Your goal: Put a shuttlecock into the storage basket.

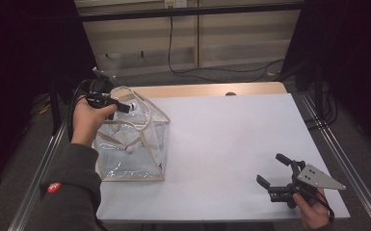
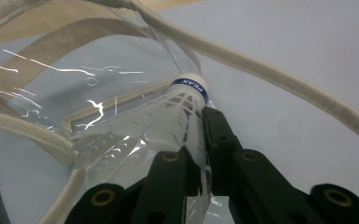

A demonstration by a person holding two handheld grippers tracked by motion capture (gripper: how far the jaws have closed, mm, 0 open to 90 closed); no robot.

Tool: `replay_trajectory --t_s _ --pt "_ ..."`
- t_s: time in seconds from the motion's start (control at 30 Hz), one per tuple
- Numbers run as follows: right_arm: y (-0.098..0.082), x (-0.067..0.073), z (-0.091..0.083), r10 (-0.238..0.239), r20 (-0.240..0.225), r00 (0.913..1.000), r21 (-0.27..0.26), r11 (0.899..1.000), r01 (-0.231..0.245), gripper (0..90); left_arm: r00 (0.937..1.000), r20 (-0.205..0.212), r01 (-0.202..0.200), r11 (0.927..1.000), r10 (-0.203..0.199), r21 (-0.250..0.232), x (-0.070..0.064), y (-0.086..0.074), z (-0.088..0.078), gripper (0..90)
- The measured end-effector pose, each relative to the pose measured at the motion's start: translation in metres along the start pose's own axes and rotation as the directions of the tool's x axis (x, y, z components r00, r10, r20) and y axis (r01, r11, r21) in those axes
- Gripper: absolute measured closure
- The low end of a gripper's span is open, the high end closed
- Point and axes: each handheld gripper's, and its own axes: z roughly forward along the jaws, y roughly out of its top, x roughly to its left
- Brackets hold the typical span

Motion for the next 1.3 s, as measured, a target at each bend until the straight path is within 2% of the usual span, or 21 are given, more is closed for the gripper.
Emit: replay_trajectory --t_s 0.67,1.03,1.3 --pt "0.000 0.000 0.000 -0.005 -0.003 1.0000 -0.003 1.000 0.005 0.1 0.9999 0.013 0.006 0.9998 -0.006 0.017 0.001 -0.006 0.009 85.8" --pt "0.000 0.000 0.000 -0.008 -0.002 1.0000 -0.002 1.000 0.008 0.1 0.9997 0.022 0.012 0.9999 -0.013 0.007 0.001 -0.008 0.005 82.6" --pt "0.000 0.000 0.000 -0.008 -0.003 1.0000 -0.003 1.000 0.008 0.1 0.9973 0.070 0.024 0.9997 -0.023 -0.008 -0.001 -0.009 -0.002 73.3"
